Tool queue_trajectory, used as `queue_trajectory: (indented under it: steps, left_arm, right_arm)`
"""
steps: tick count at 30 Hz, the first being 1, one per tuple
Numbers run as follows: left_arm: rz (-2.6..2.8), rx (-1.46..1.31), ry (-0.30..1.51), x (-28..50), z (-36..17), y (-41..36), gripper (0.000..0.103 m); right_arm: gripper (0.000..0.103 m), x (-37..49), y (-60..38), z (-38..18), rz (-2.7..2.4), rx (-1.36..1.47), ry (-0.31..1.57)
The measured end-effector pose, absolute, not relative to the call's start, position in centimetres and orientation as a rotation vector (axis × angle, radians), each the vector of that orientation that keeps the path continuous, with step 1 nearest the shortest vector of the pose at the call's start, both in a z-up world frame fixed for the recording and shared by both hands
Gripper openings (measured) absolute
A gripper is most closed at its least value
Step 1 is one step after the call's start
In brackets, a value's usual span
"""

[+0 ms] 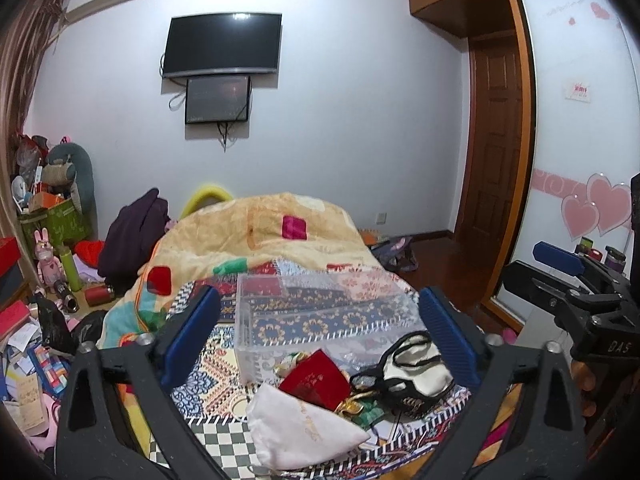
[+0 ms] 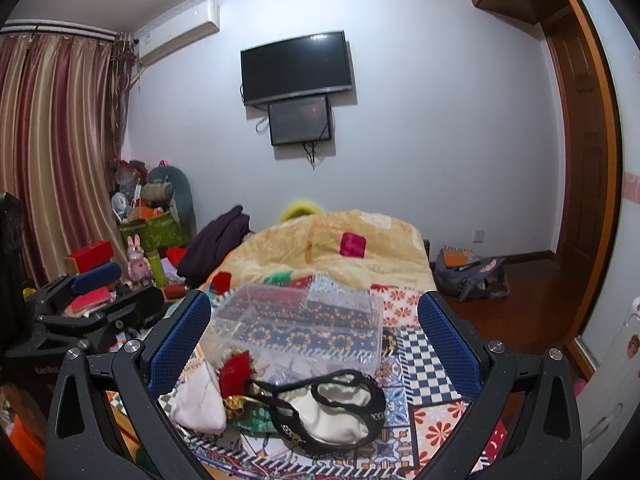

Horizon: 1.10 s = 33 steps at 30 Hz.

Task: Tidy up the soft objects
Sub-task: 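Grasp white cloth bag with left tool while right tool grasps black eye mask, drop both into box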

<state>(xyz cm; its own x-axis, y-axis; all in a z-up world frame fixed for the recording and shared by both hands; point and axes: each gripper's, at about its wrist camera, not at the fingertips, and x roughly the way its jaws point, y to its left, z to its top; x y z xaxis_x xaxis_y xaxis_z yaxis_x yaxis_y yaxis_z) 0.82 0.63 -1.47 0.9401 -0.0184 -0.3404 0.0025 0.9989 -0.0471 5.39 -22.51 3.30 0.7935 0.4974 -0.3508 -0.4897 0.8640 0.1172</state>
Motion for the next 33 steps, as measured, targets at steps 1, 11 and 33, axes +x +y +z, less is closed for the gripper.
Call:
queue_trajectory:
  steps: [1,11,33]
  left_arm:
    - [-0.01,-0.045,0.364,1.0,-1.8,0.7,0.09]
    - [-0.025,-0.101,0.577,3.3,-7.1,3.1,0.079]
    - [-0.064,-0.148,0.817,5.1,-16.1,5.3,0.035]
  right_arm:
    - [0.103,5.6,-22.5,2.9,0.528,0.018,0.401]
    - [0.082,7.3,-23.2,-1.2,0.508,-0.02,0.569]
    - [0.035,11.5,-24.2,-8.7,0.508,0.02,0.897]
